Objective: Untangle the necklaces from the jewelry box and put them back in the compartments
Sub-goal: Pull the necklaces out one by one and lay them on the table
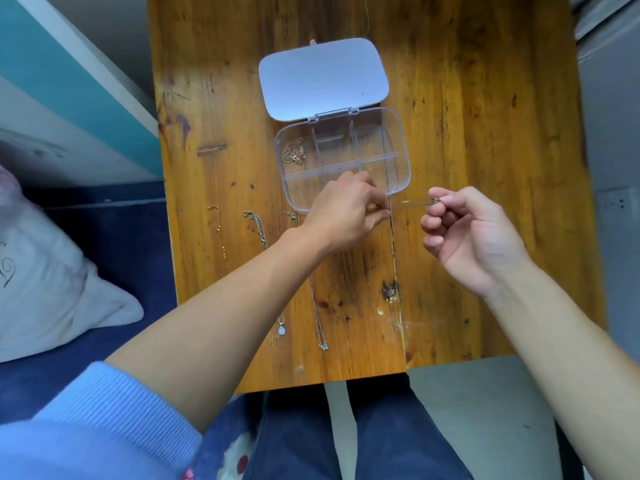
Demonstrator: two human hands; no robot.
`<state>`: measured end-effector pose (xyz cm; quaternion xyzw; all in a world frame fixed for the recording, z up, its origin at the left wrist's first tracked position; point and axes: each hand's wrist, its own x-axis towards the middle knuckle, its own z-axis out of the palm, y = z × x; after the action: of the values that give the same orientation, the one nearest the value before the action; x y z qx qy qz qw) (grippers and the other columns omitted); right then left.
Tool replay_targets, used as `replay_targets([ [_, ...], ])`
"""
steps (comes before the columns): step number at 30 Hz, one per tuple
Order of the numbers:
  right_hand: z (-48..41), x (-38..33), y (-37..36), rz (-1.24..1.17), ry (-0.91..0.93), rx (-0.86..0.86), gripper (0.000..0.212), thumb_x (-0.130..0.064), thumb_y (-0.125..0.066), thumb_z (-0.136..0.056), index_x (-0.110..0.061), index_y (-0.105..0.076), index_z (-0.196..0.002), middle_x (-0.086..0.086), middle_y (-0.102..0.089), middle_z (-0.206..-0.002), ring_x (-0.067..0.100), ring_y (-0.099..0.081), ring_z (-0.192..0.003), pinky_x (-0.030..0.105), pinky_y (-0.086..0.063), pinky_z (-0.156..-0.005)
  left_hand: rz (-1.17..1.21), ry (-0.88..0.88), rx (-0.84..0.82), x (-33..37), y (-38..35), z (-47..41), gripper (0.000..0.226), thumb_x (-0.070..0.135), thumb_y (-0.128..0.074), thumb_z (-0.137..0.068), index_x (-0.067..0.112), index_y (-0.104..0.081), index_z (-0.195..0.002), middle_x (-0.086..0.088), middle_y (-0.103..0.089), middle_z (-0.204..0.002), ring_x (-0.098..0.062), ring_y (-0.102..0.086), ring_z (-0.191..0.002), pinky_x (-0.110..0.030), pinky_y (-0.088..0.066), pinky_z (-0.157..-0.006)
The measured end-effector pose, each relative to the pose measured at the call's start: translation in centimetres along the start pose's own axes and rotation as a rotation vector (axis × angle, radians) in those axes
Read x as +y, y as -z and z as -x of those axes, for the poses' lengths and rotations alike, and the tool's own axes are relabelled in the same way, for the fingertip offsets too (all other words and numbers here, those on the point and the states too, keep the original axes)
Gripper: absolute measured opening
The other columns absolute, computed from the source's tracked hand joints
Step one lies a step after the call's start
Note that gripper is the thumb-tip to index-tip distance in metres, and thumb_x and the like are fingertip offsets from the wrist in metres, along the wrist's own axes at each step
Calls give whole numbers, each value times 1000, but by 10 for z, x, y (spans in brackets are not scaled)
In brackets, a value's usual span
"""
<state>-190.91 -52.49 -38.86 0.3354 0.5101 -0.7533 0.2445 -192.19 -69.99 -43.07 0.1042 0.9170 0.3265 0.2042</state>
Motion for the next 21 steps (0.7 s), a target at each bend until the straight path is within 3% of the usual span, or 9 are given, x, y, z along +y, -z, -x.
replay_targets([
  [3, 1, -2, 8, -65, 20, 58, 16, -9, -44, -82, -13, -60, -82, -5, -48, -57, 10, -46, -48, 19, -31, -41, 163, 3, 55, -5, 11, 3, 25, 34, -63, -92, 11, -74, -90, -8, -66, -107, -25, -57, -103, -39, -45, -88],
  [6, -3, 3, 20, -90, 21, 147, 17, -9, -43, -81, -14, -59, -79, -6, -47, -56, 9, -44, -47, 19, -30, -41, 396, 78, -16, -14, 34, 12, 32, 36, -59, -94, 8, -71, -84, -11, -62, -81, -16, -51, -72, -30, -37, -67],
  [9, -6, 17, 31, -22, 24, 228, 16, -8, -45, -80, -13, -60, -78, -5, -47, -55, 10, -43, -47, 19, -29, -40, 501, 160, -108, -22, 52, 28, 37, 40, -53, -97, 11, -73, -86, -21, -69, -89, -14, -51, -78, -33, -39, -77],
  [12, -7, 37, 39, 123, 25, 304, 16, -7, -49, -80, -10, -64, -77, -3, -49, -55, 11, -44, -49, 21, -31, -40, 596, 242, -130, -26, 59, 42, 35, 31, -50, -99, 7, -69, -82, -10, -72, -86, -11, -62, -88, -29, -42, -91],
  [15, -4, 58, 47, 284, 7, 338, 16, -8, -54, -81, -6, -70, -81, -4, -55, -56, 10, -49, -52, 20, -35, -41, 771, 321, -75, -30, 58, 50, 25, 17, -50, -100, 7, -64, -82, -7, -58, -65, -19, -60, -65, -26, -51, -70],
  [18, 7, 80, 52, 494, 6, 294, 18, -7, -58, -86, -11, -75, -82, -5, -64, -58, 5, -55, -53, 17, -40, -43, 790, 411, 1, -32, 48, 57, 16, 10, -55, -97, 0, -65, -92, -6, -58, -62, -14, -57, -50, -21, -47, -48],
  [21, 24, 101, 54, 712, -2, 212, 16, -4, -65, -84, -15, -76, -79, -3, -72, -64, 2, -62, -55, 13, -44, -46, 636, 444, 119, -32, 30, 61, 8, 5, -60, -93, 2, -68, -92, -9, -67, -69, -17, -63, -52, -26, -50, -49],
])
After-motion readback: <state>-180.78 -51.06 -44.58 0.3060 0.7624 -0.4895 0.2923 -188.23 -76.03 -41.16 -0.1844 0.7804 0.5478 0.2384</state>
